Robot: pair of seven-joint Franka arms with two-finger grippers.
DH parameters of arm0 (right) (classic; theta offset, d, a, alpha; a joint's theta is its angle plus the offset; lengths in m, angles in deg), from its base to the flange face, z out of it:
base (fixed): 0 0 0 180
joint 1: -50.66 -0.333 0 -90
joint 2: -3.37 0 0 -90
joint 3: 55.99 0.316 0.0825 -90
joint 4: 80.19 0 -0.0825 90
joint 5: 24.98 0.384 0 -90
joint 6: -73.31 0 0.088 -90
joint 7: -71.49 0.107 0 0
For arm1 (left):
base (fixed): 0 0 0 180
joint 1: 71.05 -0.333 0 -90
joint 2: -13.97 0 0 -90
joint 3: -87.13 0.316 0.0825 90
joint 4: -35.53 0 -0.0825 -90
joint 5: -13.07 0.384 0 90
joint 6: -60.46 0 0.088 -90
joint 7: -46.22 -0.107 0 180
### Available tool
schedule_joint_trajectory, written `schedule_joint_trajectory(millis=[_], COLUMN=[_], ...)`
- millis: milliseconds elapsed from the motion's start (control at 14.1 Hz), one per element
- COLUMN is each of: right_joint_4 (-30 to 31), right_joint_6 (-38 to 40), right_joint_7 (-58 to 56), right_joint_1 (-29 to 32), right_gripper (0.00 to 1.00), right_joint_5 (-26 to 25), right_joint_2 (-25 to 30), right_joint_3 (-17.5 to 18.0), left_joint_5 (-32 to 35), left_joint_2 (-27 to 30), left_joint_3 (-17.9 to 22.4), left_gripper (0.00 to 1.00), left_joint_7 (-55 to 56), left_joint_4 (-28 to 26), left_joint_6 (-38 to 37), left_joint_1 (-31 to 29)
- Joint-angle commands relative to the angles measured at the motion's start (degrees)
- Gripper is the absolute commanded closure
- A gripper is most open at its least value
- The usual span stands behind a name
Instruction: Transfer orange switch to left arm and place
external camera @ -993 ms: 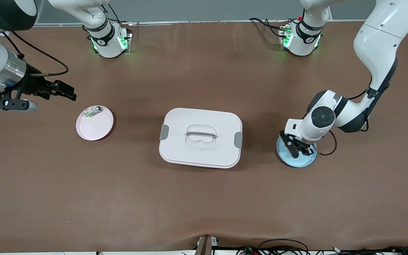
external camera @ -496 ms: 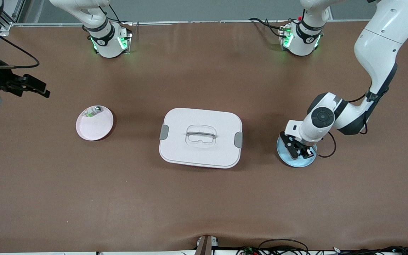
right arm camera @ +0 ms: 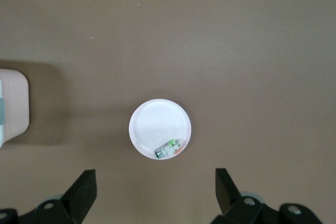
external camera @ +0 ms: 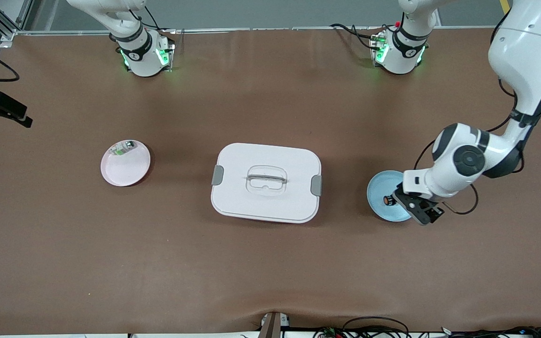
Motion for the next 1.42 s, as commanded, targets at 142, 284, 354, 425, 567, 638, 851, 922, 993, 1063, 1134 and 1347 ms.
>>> schedule_joint_trajectory(millis=[142, 284, 354, 425, 567, 638, 851, 922, 993, 1063, 1134, 1347], right_joint_4=[-1.5, -1.7, -1.7, -1.8, -2.0, -2.0, -2.4, -2.5, -2.5, -2.8, -3.0, -3.0], right_joint_6=[0.8, 0.8, 0.8, 0.8, 0.7, 0.7, 0.6, 0.4, 0.2, 0.2, 0.3, 0.6], right_joint_7=[-0.2, -0.4, -0.6, -0.2, -0.3, -0.3, -0.6, -0.6, -0.6, -0.6, -0.6, -0.9], right_joint_1=[1.4, 1.6, 1.6, 1.3, 1.2, 1.4, 1.4, 1.4, 1.4, 1.5, 1.5, 1.6], right_gripper=[0.00, 0.00, 0.00, 0.00, 0.00, 0.00, 0.00, 0.00, 0.00, 0.00, 0.00, 0.00], right_joint_5=[-0.8, -0.8, -0.7, -0.7, -0.5, -0.4, -0.3, -0.3, -0.4, -0.6, -0.7, -0.9], right_joint_2=[-0.5, -0.5, -0.6, -0.7, -0.8, -0.8, -0.8, -0.8, -0.8, -0.8, -0.9, -0.9], right_joint_3=[1.1, 1.1, 1.2, 1.2, 1.3, 1.2, 1.2, 1.2, 1.2, 1.2, 1.2, 1.2], left_joint_5=[-3.4, -3.3, -3.5, -4.1, -8.2, -10.8, -11.8, -11.8, -11.8, -11.6, -11.4, -11.7], left_joint_2=[3.4, 5.2, 6.4, 7.8, 10.7, 12.3, 15.8, 16.2, 16.6, 16.6, 16.5, 18.2], left_joint_3=[-5.6, -6.0, -6.0, -6.0, -6.0, -5.7, -5.7, -5.8, -5.9, -5.6, -5.6, -3.9], left_gripper=[0.00, 0.00, 0.00, 0.00, 0.00, 0.00, 0.00, 0.00, 0.00, 0.00, 0.00, 0.00], left_joint_7=[11.7, 13.7, 14.3, 15.1, 17.2, 18.9, 24.5, 26.3, 26.9, 26.0, 25.3, 22.4], left_joint_4=[12.2, 15.7, 17.1, 18.2, 19.3, 20.0, 20.0, 20.0, 20.1, 20.3, 20.4, 21.5], left_joint_6=[-21.0, -25.8, -27.7, -29.5, -33.9, -35.6, -39.4, -40.3, -40.6, -40.7, -40.7, -40.2], left_joint_1=[0.3, 0.4, 0.2, 0.0, -0.3, -0.3, -1.8, -1.8, -2.0, -2.2, -3.1, -4.1])
